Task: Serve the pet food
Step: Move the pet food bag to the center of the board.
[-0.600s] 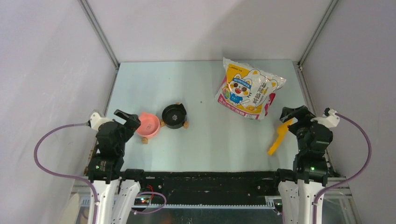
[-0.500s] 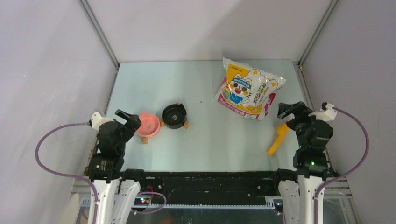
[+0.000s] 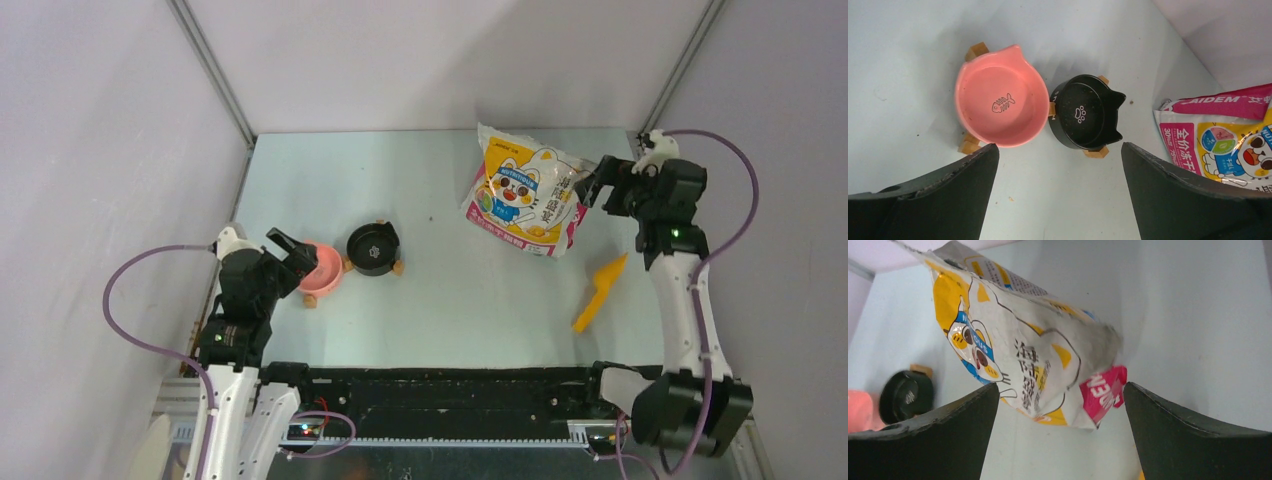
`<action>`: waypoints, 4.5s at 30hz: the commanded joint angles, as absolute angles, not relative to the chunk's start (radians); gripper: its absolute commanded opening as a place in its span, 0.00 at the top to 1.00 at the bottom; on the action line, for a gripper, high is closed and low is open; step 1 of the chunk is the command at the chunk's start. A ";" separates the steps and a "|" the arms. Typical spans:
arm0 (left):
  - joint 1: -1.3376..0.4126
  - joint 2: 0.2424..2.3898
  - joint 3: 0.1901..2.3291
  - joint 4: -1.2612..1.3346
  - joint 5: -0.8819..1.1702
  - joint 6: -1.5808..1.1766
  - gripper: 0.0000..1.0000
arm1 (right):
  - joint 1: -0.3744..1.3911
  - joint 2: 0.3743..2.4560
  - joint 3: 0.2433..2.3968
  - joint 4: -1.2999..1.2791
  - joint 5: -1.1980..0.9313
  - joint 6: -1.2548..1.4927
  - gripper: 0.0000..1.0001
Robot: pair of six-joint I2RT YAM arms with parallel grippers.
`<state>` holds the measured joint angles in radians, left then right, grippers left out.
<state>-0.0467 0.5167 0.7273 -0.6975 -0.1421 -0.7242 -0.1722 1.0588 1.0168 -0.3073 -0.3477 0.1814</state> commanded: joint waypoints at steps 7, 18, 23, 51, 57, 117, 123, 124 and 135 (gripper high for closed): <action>-0.050 0.512 0.715 -0.649 -0.122 -0.701 0.01 | -0.176 1.317 1.303 -0.316 -0.657 -0.252 0.00; -0.050 0.546 0.719 -0.648 -0.121 -0.698 0.01 | -0.175 1.499 1.425 -0.547 -0.752 -0.424 0.07; -0.050 0.553 0.718 -0.645 -0.119 -0.699 0.01 | -0.174 1.540 1.455 -0.602 -0.777 -0.436 0.28; -0.050 0.541 0.696 -0.644 -0.131 -0.730 0.01 | 0.660 0.888 1.031 -0.362 0.093 0.764 1.00; -0.049 0.536 0.697 -0.645 -0.105 -0.722 0.00 | 0.932 0.851 0.972 -0.294 0.414 0.814 1.00; -0.665 1.401 1.073 -0.198 0.349 -0.587 0.01 | 0.492 1.005 1.194 -0.656 -0.235 0.369 0.28; -0.670 1.425 1.064 -0.199 0.351 -0.584 0.01 | 0.495 0.936 1.204 -0.595 -0.214 0.403 0.27; -0.669 1.428 1.063 -0.201 0.350 -0.584 0.01 | 0.495 0.931 1.204 -0.589 -0.210 0.409 0.27; -0.671 1.469 1.068 -0.226 0.353 -0.577 0.00 | 0.495 0.976 1.204 -0.628 -0.160 0.398 0.28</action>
